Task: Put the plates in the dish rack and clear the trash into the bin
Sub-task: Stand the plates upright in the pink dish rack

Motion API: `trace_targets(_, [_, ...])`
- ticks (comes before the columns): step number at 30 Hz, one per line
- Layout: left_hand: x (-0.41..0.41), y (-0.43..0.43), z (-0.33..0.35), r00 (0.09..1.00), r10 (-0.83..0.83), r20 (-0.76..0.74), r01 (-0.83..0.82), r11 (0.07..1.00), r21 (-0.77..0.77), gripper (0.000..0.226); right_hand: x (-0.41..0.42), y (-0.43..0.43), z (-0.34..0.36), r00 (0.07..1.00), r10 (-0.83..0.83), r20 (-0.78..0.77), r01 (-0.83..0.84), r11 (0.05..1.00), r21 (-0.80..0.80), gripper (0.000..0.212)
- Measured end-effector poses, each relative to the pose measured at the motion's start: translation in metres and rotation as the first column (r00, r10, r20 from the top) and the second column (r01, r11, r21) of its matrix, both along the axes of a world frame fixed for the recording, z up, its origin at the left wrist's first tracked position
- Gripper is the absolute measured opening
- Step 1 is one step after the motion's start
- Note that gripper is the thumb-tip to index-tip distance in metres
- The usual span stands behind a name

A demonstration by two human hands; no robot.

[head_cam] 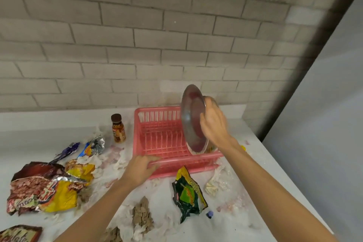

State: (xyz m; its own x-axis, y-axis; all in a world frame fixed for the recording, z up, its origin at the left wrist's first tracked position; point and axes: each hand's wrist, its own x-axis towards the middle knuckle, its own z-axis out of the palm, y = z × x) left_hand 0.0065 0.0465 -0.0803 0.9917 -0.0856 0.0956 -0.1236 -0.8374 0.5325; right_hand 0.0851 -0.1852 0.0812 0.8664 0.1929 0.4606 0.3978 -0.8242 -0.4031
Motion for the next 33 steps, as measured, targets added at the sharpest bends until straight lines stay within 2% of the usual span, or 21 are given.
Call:
trace_targets(3, [0.005, -0.001, -0.002, 0.998, -0.030, 0.060, 0.031, 0.999, -0.022, 0.032, 0.009, 0.007, 0.001, 0.999, -0.051, 0.017, 0.052, 0.997, -0.052, 0.039])
trace_targets(7, [0.004, 0.000, -0.005, 0.993, -0.027, 0.115, 0.032, 0.999, -0.036, 0.031, 0.012, 0.021, -0.012, 0.995, -0.085, -0.059, 0.078, 0.990, -0.114, 0.052])
trace_targets(10, [0.004, -0.001, -0.007, 0.990, -0.008, 0.144, 0.013, 0.999, -0.039, 0.039, 0.019, 0.028, -0.019, 0.989, -0.092, -0.117, 0.078, 0.990, -0.116, 0.053])
trace_targets(14, [0.005, -0.001, -0.012, 0.988, -0.001, 0.155, 0.007, 0.999, -0.032, 0.045, 0.024, 0.036, -0.027, 0.983, -0.086, -0.160, 0.070, 0.992, -0.104, 0.044])
trace_targets(23, [0.003, -0.004, -0.011, 0.988, 0.020, 0.150, -0.022, 1.000, 0.014, 0.034, 0.024, 0.042, -0.048, 0.962, -0.134, -0.237, 0.106, 0.986, -0.127, 0.039])
trace_targets(33, [0.001, -0.004, -0.010, 0.990, 0.024, 0.142, -0.027, 0.999, 0.024, 0.035, 0.022, 0.041, -0.049, 0.957, -0.149, -0.250, 0.124, 0.986, -0.112, 0.049])
